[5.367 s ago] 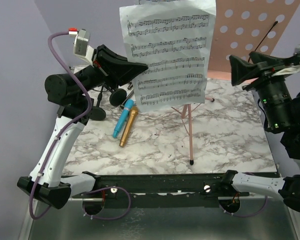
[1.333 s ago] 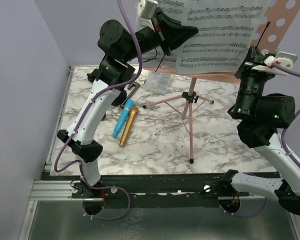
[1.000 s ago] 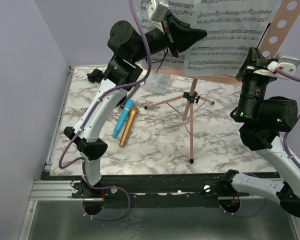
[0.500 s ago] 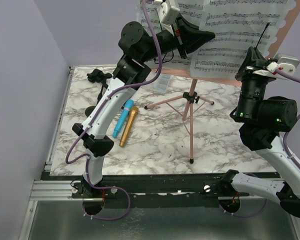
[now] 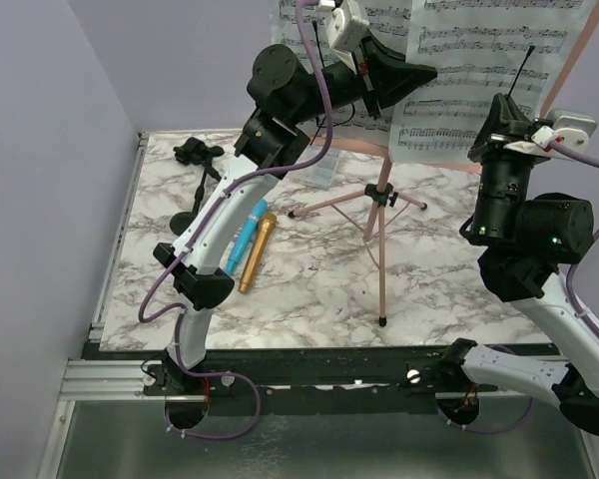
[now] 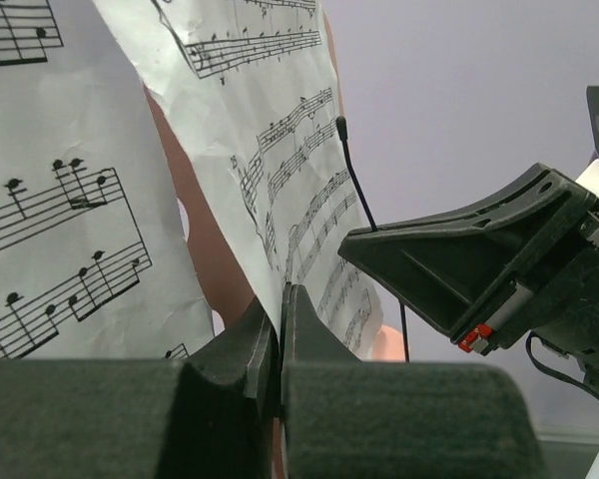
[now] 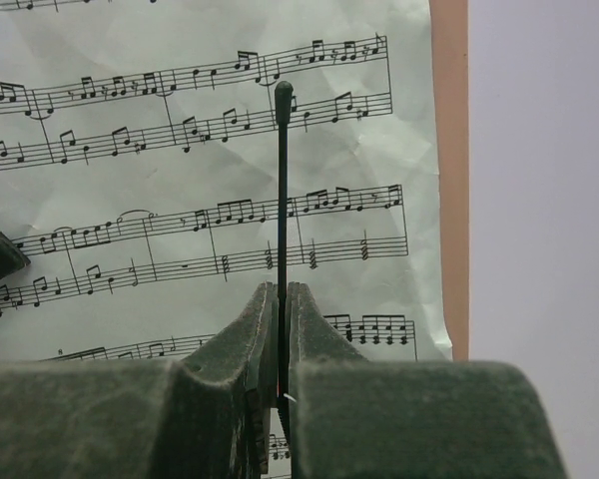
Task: Set up the instrument practice props
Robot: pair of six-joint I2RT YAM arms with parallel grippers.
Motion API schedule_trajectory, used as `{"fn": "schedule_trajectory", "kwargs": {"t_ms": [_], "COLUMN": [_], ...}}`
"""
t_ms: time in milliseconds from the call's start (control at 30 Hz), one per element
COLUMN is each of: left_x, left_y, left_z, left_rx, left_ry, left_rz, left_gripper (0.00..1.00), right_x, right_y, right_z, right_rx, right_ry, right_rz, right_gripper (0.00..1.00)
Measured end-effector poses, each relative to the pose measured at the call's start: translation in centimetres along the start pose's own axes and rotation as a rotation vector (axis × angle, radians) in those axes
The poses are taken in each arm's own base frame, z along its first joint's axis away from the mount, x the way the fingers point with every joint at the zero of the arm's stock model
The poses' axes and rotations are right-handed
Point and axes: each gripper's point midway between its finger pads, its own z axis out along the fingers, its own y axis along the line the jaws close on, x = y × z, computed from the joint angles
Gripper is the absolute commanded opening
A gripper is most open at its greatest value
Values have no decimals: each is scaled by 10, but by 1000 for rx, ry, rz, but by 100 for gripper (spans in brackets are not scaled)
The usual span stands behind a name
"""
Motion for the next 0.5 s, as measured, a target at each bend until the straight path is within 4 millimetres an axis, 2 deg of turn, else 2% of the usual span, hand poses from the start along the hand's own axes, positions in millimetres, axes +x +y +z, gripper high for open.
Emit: {"fn": "schedule_trajectory", "kwargs": {"t_ms": [200, 267, 367, 500], "left_x": [-2, -4, -4, -5], "left_y": [-2, -3, -3, 0], "left_z": [2, 2, 2, 3], "left_rx": [6, 8, 3, -12], "left_ry": [-8, -12, -15, -20], "left_rz": [4, 6, 7, 6], "left_gripper": [0, 5, 16, 23], "right_x": [0, 0, 0, -1], "right_y": [0, 0, 0, 0], "right_z": [-1, -1, -1, -1], "right_rx": [-5, -8, -8, -12], "right_ry": [0, 0, 0, -1], "right_rz": [3, 3, 2, 3], "right_gripper": [1, 1, 13, 20]}}
